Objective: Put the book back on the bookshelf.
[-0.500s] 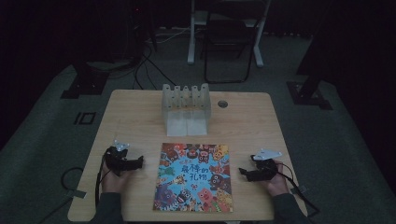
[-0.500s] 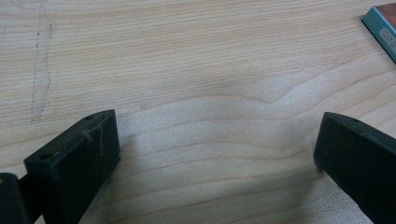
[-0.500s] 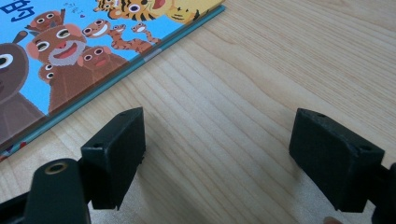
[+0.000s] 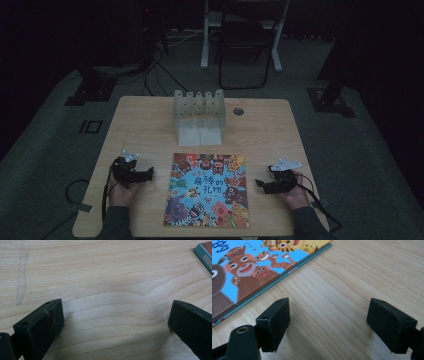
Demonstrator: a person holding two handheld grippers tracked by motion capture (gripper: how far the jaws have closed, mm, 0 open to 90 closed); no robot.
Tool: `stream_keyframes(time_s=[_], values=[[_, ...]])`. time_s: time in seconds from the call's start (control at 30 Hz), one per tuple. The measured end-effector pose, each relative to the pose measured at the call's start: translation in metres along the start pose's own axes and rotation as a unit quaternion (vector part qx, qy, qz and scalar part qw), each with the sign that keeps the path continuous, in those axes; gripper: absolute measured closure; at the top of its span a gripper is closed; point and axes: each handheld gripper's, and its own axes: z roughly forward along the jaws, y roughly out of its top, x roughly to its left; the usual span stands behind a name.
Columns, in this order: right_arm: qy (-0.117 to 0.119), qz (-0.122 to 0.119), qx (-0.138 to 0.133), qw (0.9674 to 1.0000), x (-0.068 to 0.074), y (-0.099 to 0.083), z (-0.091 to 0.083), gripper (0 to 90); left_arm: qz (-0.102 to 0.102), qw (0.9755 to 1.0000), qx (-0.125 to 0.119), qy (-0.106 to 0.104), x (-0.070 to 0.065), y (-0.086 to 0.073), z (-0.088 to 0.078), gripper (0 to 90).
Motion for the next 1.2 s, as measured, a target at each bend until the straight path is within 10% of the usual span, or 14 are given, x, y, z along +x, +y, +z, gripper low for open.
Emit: stream_keyframes(time_s=[1.2], values=[[-0.023, -0.039, -0.055, 0.9975, 0.027, 0.054, -0.021, 28.8, 0.002, 1.0, 0.0, 0.0, 0.0, 0.0, 0.0, 0.7]])
